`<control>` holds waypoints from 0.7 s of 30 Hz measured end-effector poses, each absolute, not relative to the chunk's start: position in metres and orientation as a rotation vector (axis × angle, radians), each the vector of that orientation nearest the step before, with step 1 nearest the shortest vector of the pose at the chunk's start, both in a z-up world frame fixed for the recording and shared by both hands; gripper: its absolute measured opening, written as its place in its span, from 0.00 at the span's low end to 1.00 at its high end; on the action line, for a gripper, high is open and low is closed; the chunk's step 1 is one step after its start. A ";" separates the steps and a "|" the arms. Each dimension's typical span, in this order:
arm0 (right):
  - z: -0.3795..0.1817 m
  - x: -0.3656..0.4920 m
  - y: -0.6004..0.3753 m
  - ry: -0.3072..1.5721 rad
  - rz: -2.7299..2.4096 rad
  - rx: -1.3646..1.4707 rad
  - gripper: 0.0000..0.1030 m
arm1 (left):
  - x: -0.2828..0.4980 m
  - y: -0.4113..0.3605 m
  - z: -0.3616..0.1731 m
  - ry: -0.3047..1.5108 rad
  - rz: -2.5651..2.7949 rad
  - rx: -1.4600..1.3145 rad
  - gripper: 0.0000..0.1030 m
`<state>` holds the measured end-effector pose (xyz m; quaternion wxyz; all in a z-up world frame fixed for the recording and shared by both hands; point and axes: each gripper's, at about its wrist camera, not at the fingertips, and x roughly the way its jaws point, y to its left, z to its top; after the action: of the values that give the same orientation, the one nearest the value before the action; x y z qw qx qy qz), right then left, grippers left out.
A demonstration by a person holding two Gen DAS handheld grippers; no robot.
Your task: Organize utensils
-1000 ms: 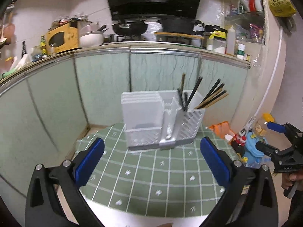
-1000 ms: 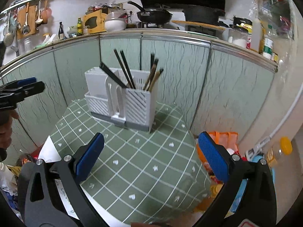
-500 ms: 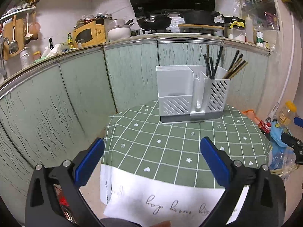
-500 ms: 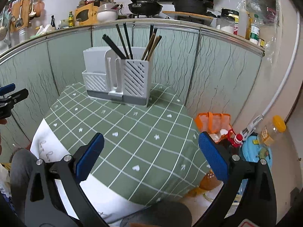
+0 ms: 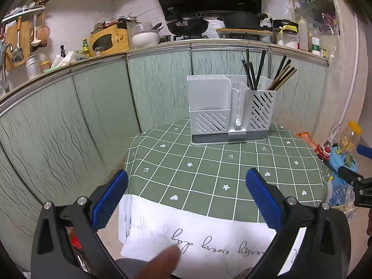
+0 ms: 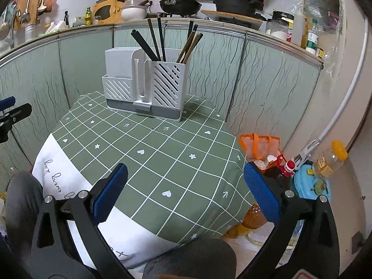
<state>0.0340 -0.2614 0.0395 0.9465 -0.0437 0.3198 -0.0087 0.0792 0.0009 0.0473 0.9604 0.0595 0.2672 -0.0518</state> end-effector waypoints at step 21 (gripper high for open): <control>0.033 0.037 -0.259 0.671 -0.017 -0.098 0.93 | 0.082 -0.001 0.035 0.592 -0.116 0.116 0.96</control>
<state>0.0366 -0.2589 0.0325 0.9431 -0.0479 0.3291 -0.0086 0.0820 -0.0014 0.0350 0.9531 0.0573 0.2916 -0.0570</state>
